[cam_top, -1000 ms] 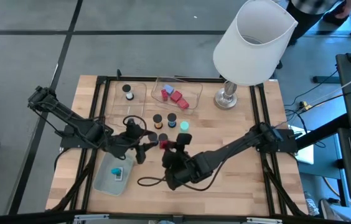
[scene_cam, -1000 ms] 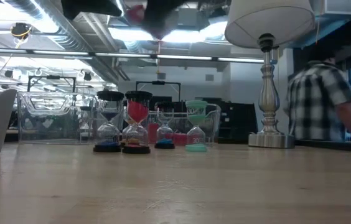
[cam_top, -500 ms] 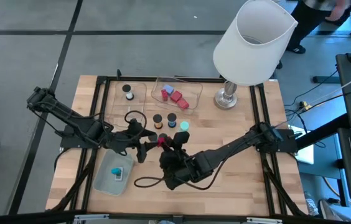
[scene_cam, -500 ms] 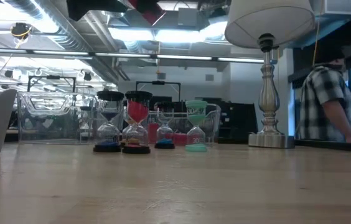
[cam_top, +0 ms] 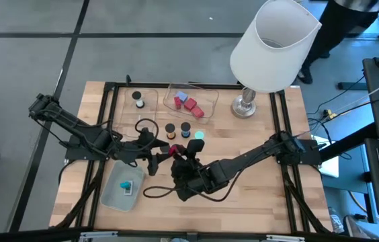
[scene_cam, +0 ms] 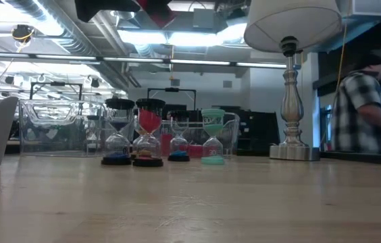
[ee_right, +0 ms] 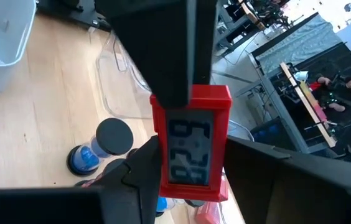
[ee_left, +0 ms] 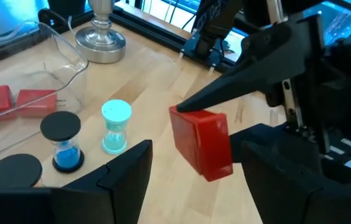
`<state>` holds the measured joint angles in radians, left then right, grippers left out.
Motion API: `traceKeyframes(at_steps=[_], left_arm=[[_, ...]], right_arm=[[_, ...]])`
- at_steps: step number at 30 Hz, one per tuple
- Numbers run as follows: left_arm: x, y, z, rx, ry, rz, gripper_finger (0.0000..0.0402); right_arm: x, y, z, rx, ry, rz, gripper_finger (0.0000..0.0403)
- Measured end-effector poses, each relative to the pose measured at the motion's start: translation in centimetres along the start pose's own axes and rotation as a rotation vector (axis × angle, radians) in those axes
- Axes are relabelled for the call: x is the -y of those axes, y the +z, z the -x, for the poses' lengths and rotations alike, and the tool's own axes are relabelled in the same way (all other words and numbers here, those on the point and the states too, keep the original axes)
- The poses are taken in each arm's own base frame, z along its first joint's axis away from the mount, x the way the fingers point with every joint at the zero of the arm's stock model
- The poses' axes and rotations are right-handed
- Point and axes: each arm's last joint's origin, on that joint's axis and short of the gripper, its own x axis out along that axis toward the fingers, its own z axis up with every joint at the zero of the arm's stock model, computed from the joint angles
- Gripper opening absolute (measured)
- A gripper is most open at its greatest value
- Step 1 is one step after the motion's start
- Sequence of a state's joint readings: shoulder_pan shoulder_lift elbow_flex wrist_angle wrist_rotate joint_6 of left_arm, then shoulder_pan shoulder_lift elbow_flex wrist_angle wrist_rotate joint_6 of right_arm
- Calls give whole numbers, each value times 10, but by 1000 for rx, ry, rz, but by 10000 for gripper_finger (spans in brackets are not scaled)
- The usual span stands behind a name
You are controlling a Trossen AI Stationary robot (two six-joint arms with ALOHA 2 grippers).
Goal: Pick & Place Office items
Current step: Put the red charger adapter into the right transparent bin
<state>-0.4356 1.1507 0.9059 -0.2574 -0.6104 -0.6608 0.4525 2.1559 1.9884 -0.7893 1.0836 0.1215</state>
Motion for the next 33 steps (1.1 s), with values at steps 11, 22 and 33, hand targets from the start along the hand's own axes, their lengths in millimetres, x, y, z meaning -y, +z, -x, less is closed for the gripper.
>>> traceKeyframes(at_steps=[11,22,33], left_arm=[[-2,1,-1,1,6,-16,242],[-7,4,-5,-16,4,-32,200],[-7,4,-5,-33,-17,-20,79]], right_arm=[[4,2,-10,-8,40,-36,150],[5,2,-12,-12,36,-32,150],[5,1,-12,-15,21,-20,151]])
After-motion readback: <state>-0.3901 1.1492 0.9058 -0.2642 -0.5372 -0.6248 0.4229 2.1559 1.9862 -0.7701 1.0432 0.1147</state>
